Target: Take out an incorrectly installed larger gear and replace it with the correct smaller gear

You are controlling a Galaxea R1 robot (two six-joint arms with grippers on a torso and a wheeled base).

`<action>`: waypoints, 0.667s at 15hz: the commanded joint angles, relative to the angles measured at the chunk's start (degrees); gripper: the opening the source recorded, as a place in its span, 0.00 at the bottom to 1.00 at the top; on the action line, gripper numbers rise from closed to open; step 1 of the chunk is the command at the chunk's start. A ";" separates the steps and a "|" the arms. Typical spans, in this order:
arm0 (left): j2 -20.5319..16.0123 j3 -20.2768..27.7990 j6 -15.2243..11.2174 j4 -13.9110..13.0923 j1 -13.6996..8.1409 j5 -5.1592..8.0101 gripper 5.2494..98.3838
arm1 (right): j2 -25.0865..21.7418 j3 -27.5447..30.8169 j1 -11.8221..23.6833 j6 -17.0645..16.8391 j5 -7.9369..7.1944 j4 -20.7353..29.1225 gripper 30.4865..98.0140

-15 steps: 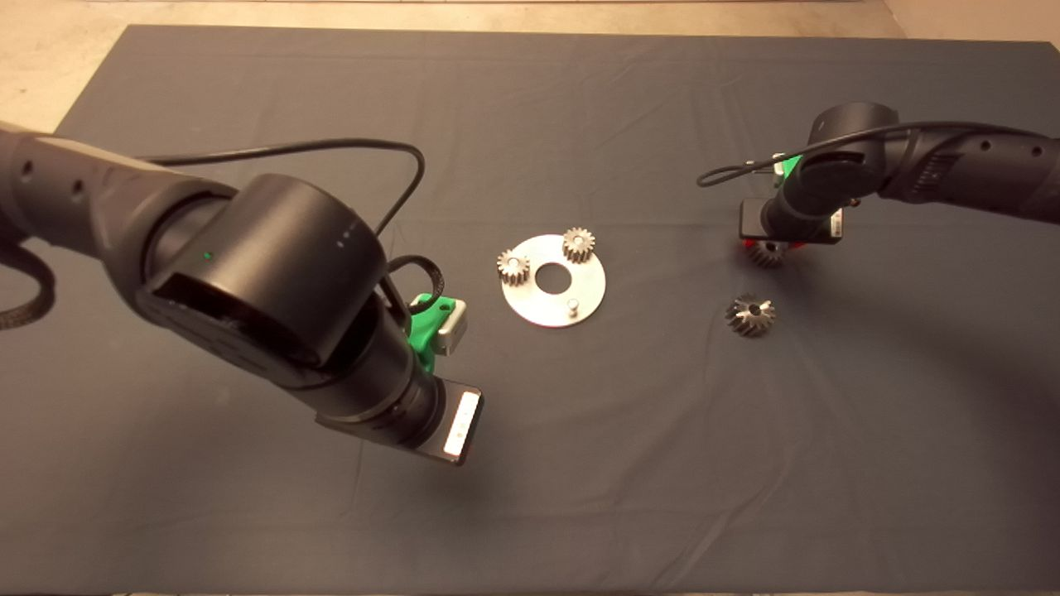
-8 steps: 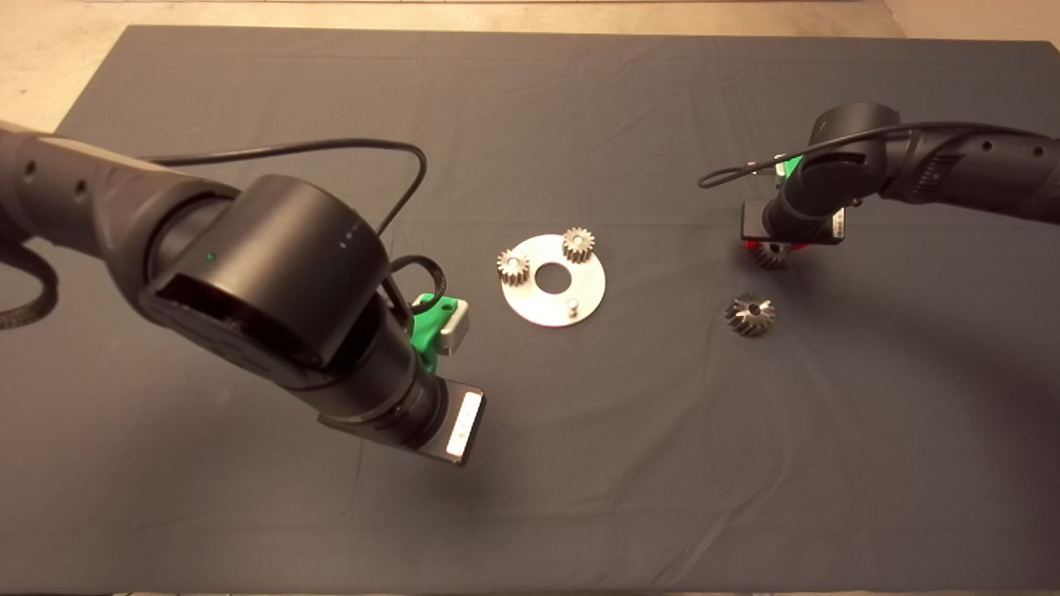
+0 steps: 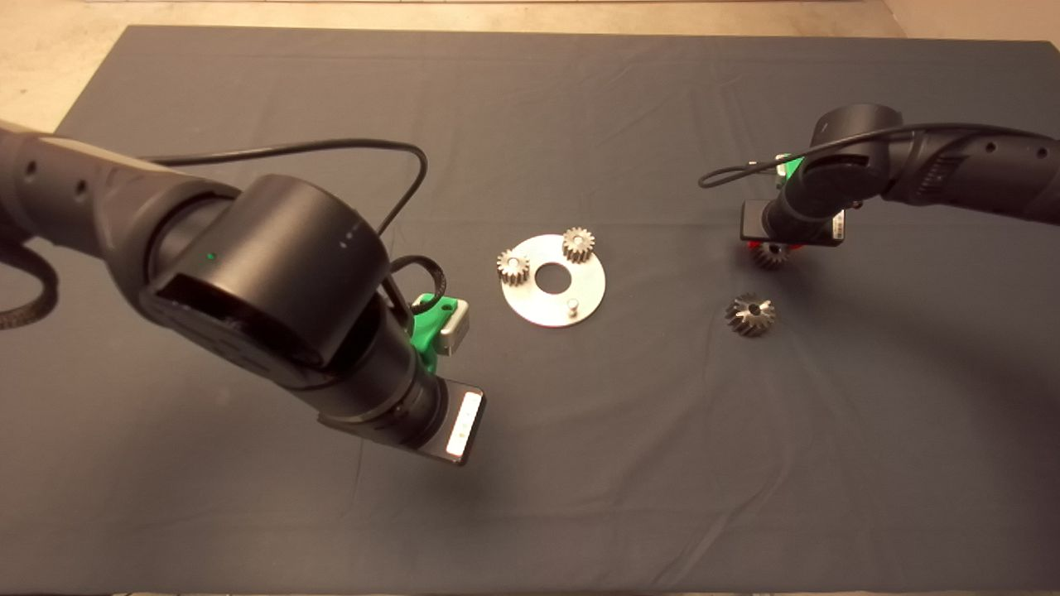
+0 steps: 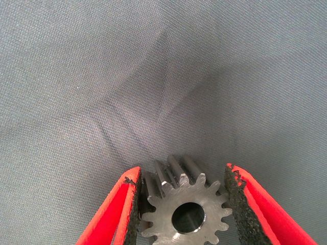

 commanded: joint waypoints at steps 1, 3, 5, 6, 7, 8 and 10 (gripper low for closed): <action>0.12 0.13 -0.06 0.32 -0.31 7.14 0.58 | -1.20 0.92 1.54 0.79 -7.72 -0.64 0.17; 0.12 0.22 -0.06 0.31 -0.31 7.14 0.58 | -1.16 0.92 1.54 0.79 -7.72 -0.55 0.15; 0.12 0.22 -0.06 0.32 -0.31 7.14 0.58 | -1.16 0.92 1.54 0.79 -7.72 -0.55 0.15; 0.12 0.22 -0.06 0.25 -0.31 7.14 0.58 | -1.25 0.92 1.54 0.79 -7.72 -0.55 0.13; 0.12 0.22 -0.06 0.32 -0.31 7.14 0.58 | -1.66 0.92 1.54 0.79 -7.72 -0.26 0.13; 0.12 0.09 -0.06 0.24 -0.31 7.14 0.58 | -2.16 1.00 1.67 0.79 -7.72 0.36 0.11; 0.21 0.04 -0.06 0.24 -0.31 7.14 0.58 | -2.57 1.00 1.72 0.79 -7.72 0.50 0.10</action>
